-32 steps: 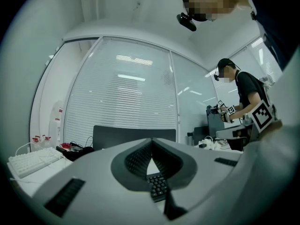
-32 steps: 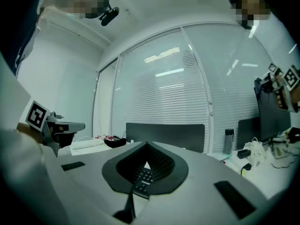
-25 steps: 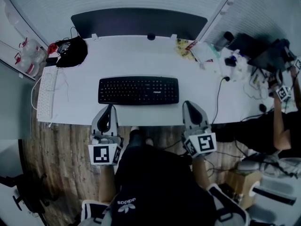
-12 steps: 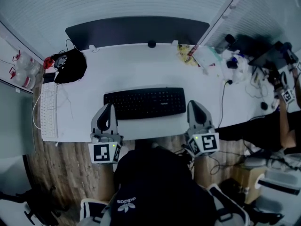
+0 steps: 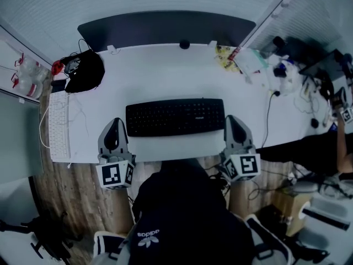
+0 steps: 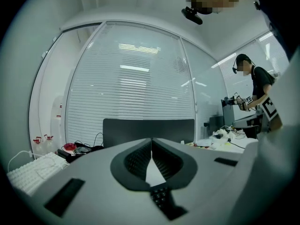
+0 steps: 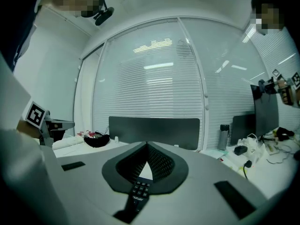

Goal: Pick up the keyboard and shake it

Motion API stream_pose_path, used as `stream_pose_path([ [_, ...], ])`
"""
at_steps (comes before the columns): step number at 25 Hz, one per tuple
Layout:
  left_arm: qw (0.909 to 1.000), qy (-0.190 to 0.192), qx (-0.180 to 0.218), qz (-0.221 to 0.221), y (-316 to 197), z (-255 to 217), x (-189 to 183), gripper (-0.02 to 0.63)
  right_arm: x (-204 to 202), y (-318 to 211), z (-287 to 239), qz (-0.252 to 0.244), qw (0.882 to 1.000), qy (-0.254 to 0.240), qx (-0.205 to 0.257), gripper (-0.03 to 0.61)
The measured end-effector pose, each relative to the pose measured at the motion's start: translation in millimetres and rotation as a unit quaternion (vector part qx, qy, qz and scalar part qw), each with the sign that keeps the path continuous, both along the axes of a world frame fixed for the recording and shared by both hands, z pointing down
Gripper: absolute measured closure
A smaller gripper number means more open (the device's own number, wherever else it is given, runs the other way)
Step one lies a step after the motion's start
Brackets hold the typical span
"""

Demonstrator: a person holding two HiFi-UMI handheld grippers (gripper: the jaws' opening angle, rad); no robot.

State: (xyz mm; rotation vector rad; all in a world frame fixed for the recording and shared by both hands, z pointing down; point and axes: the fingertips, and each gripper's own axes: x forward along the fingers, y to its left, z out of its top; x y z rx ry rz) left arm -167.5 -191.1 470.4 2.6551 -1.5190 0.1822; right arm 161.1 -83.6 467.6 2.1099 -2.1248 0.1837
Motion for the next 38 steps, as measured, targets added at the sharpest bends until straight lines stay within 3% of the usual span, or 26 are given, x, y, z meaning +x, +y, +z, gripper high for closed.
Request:
stream_pose_path([
  [13,0.9998,-0.013,-0.007,-0.011,-3,2,25,0.607,27,-21,-3,-0.027,1.0,-0.004,-0.004,0.574],
  [19,0.9987,-0.025,-0.032,-0.031,-9,21,22,0.607,47,-27,9,-0.027,0.999,-0.016,-0.018,0.574],
  [27,0.9929,-0.05,-0.101,-0.039,-18,67,15,0.598,69,-30,62,-0.018,0.994,-0.042,-0.095,0.572],
  [30,0.9881,-0.057,-0.141,-0.022,-25,92,16,0.502,78,-34,80,-0.019,0.992,-0.052,-0.115,0.565],
  [31,0.9859,-0.058,-0.156,-0.017,-28,102,17,0.484,79,-36,87,-0.022,0.991,-0.058,-0.121,0.535],
  [33,0.9811,-0.054,-0.186,-0.011,-32,121,17,0.457,81,-40,100,-0.028,0.988,-0.069,-0.135,0.476],
  [38,0.9642,-0.042,-0.262,-0.009,-41,172,15,0.419,77,-47,138,-0.046,0.978,-0.093,-0.179,0.441],
])
